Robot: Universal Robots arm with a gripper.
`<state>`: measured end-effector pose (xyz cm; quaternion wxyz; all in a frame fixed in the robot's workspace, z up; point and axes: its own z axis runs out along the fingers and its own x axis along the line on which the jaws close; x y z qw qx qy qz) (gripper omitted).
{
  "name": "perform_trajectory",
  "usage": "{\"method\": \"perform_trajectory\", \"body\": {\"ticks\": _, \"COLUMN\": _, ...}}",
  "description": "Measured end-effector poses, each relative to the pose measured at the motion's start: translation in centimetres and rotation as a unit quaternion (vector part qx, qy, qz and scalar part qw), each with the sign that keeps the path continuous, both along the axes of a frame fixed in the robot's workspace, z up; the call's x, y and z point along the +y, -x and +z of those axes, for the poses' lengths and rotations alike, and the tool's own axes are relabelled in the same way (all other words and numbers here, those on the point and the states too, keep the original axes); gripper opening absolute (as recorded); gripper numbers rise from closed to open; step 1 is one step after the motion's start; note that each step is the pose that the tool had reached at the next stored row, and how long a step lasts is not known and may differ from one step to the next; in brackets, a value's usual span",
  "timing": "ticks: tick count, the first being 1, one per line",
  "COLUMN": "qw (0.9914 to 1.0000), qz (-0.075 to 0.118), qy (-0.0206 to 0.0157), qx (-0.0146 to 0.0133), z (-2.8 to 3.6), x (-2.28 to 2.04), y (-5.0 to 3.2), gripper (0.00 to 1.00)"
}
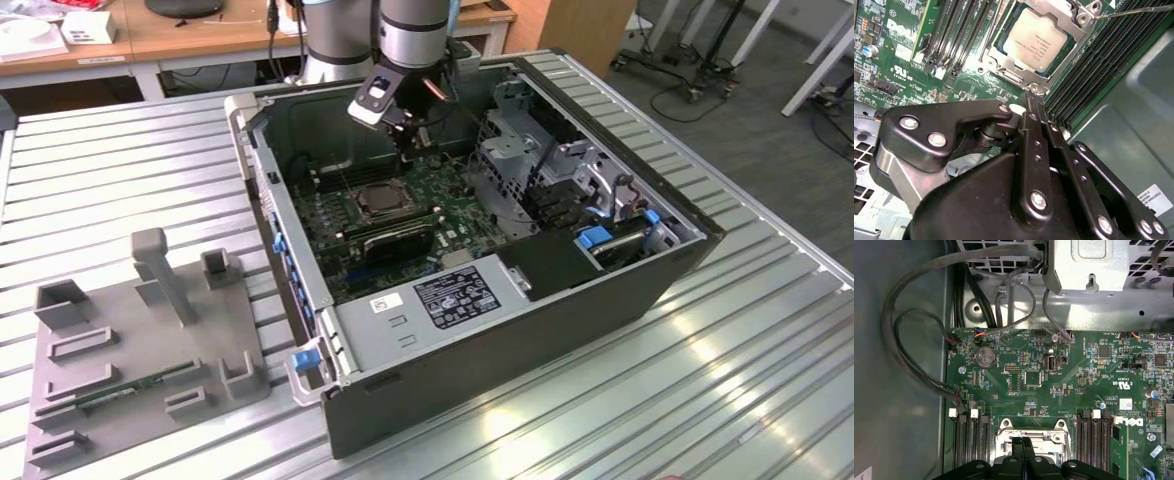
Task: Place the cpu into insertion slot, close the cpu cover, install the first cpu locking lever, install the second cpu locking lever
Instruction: 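Close the cpu cover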
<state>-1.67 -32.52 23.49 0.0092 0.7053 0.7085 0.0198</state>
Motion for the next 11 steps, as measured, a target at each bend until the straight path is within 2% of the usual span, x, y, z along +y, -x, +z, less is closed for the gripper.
{"method": "perform_trajectory", "body": {"ticks": 4, "qw": 1.00000, "qz": 0.000, "qy": -0.0001, "qx": -0.0003, "z": -0.05, "x": 0.00, "y": 0.36, "gripper": 0.11}}
{"method": "perform_trajectory", "body": {"ticks": 11, "qw": 1.00000, "qz": 0.000, "qy": 0.0007, "qx": -0.0010, "z": -0.53, "x": 0.09, "y": 2.42, "gripper": 0.11}}
